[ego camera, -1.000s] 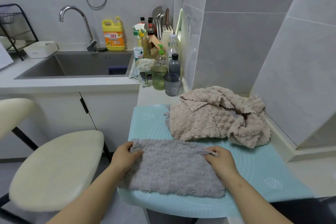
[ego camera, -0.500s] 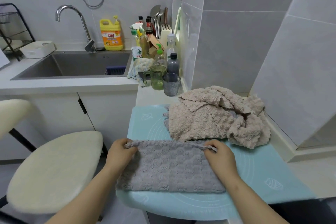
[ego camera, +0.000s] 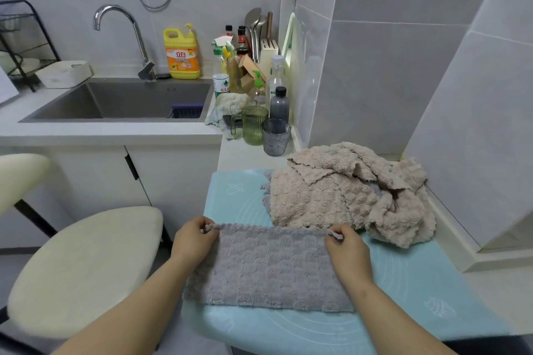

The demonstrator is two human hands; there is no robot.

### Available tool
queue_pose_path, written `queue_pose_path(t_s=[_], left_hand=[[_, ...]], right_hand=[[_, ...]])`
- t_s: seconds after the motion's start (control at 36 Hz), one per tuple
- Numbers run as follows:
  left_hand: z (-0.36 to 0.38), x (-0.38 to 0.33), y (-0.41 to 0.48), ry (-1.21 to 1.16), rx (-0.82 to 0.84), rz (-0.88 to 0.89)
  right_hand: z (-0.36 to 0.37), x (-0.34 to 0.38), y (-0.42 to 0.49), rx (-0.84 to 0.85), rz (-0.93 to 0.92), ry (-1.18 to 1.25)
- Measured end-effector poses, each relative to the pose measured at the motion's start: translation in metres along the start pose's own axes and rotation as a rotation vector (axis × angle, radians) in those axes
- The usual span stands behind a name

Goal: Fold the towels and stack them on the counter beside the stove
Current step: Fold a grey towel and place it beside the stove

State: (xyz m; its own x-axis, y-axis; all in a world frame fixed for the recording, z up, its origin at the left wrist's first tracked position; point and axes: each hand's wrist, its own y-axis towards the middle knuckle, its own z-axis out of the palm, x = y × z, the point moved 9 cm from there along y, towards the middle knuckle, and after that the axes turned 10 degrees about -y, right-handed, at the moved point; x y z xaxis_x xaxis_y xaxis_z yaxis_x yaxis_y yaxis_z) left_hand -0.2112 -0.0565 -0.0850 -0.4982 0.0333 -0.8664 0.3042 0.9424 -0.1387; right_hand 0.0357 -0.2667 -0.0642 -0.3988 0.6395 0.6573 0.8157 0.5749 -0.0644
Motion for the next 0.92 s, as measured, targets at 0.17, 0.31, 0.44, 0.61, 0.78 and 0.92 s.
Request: queue_pose_path(t_s=[0.17, 0.31, 0.44, 0.61, 0.78, 0.92], left_hand=[[-0.003, 0.004, -0.003, -0.059, -0.074, 0.002], [-0.005, 0.011, -0.014, -0.110, -0.067, -0.032], [0.004, 0.034, -0.022, -0.039, 0.120, -0.159], [0.004, 0.035, -0.030, 0.039, 0.188, -0.193], [0.006, 0.011, -0.034, -0.061, 0.169, -0.045], [0.011, 0.005, -0.043, -0.175, 0.295, -0.012]], right_hand=[[-0.003, -0.012, -0.005, -0.025, 0.087, -0.207], [0.005, -0.026, -0.016, 0.097, 0.153, -0.324], [0.005, -0.031, -0.024, 0.185, 0.152, -0.442], [0.015, -0.035, -0.029, 0.299, 0.178, -0.377], [0.018, -0.034, -0.030, 0.358, 0.183, -0.127], [0.000, -0.034, -0.030, 0.325, 0.255, 0.259]])
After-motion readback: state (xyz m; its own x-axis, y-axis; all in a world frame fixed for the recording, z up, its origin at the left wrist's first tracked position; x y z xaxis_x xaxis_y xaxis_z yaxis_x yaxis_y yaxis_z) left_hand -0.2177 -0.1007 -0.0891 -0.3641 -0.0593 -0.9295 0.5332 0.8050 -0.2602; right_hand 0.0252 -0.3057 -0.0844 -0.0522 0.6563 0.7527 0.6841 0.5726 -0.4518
